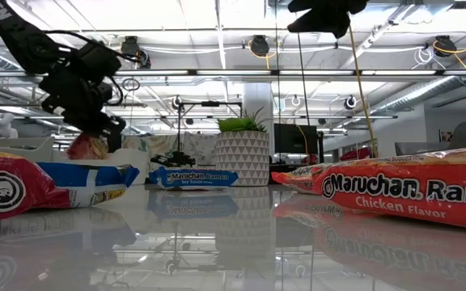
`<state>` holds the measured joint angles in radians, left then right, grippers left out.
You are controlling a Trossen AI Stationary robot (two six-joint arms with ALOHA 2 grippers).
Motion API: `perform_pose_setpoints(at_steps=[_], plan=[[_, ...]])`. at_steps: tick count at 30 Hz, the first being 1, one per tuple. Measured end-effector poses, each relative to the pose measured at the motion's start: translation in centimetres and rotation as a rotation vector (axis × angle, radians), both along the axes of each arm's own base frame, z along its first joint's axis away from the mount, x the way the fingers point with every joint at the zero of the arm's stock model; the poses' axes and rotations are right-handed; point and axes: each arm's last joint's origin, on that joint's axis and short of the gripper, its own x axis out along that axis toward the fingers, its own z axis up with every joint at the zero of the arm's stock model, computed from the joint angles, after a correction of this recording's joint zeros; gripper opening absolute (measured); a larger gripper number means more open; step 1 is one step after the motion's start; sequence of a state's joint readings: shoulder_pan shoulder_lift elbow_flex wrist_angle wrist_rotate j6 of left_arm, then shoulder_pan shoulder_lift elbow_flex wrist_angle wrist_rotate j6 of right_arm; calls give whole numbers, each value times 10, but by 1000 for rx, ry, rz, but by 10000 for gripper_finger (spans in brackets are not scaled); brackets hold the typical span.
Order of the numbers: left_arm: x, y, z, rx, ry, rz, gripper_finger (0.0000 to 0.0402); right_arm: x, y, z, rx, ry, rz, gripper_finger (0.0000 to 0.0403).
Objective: Sort Maruchan noodles
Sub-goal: Put the top red noodle pack into the white bin
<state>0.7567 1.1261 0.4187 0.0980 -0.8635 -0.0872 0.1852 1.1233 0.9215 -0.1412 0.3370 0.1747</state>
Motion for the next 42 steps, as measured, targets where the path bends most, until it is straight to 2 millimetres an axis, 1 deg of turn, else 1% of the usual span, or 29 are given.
perform_pose_setpoints(at_steps=[6, 12, 17, 21, 24, 28, 31, 34, 39, 42], plan=[[-2, -1, 17, 95, -126, 14, 86, -1, 0, -3, 13, 26, -9, 242], [-2, -1, 16, 122, -181, 73, 86, -3, -1, -6, 29, 59, -20, 242], [2, 4, 9, 148, -165, 137, 86, -4, 2, -6, 32, 65, -11, 242], [4, 6, 3, 176, -188, 213, 86, -4, 6, -6, 32, 61, 5, 242], [1, 7, -8, 197, -224, 256, 86, -4, 8, -5, 32, 55, 13, 242], [-6, 2, -27, 218, -292, 273, 85, -4, 8, -5, 31, 55, 15, 242], [-8, -5, -33, 234, -320, 202, 88, -4, 8, -5, 32, 54, 16, 242], [-9, -8, -35, 251, -375, 145, 112, -4, 8, -5, 31, 56, 16, 242], [-7, -9, -32, 264, -393, 120, 172, -4, 9, -5, 31, 56, 18, 242], [-7, -9, -31, 269, -400, 118, 202, -4, 9, -5, 31, 56, 19, 242]])
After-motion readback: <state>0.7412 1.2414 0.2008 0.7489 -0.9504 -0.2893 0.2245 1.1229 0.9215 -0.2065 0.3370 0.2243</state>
